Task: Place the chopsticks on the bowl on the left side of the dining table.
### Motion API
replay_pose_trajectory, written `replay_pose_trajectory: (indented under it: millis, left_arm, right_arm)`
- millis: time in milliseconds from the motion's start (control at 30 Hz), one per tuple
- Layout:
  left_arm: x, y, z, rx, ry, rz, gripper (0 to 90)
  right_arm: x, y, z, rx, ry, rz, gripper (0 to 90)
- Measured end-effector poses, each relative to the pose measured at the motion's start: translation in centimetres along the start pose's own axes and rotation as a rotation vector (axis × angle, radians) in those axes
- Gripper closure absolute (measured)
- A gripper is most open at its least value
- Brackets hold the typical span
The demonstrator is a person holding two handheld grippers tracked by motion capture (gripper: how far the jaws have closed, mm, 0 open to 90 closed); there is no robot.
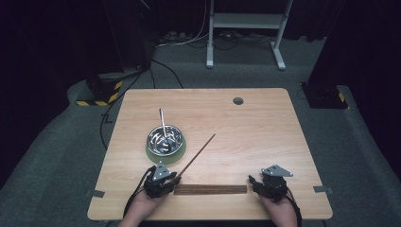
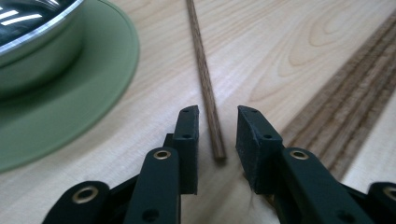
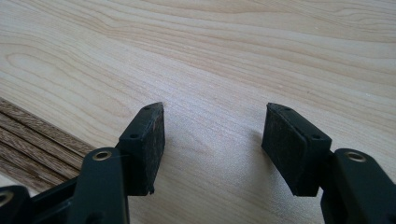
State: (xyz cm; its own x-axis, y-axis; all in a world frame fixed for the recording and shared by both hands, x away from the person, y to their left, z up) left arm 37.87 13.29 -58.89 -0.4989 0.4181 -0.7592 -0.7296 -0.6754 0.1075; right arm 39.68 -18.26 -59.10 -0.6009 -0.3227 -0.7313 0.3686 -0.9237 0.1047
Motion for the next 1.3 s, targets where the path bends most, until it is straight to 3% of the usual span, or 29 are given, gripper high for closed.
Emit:
replay_pose_trajectory:
  millis: [200,467,533,667,767,1300]
  left_arm:
    - [-0.3,-0.3,-0.5,-0.018,-0.009,0.013,69.2]
    - [-0.4,-0.5,-0.6,-0.023,0.014,0.02,79.4]
    - [-0.3,-0.6,-0.5,-0.032,0.024,0.047,82.6]
    - [-0.2,-0.7,-0.4,-0.042,0.025,0.035,83.4]
    - [-0.2,-0.8,-0.3,-0.047,0.031,0.047,83.7]
    - [-1.3,-0.7,1.9,-0.014,0.19,0.057,83.9]
  right_arm:
    - [0.0,0.0,0.0,-0.002,-0.001,0.0,39.0]
    - [0.0,0.0,0.0,-0.003,0.0,0.006,39.0]
    - [0.0,-0.1,0.0,-0.006,-0.001,0.004,39.0]
    - [0.0,-0.1,0.1,-0.006,-0.001,0.005,39.0]
    - [0.0,-0.1,0.1,-0.006,0.0,0.009,39.0]
    - [0.0,-0.1,0.1,-0.006,0.0,0.008,38.9]
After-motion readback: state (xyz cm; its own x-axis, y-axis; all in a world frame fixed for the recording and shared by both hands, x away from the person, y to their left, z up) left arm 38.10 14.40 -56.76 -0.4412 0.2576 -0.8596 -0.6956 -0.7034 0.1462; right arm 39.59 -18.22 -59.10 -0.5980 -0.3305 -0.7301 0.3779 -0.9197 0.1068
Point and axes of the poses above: each handheld gripper's, and its own axes: z roughly backward along the jaws, x roughly out of its underside, y roughly to its right, the point moved 10 cm from there along -z, roughly forward along the jaws, and after that the axes turned 8 degrees about x, right-handed, at the moved point
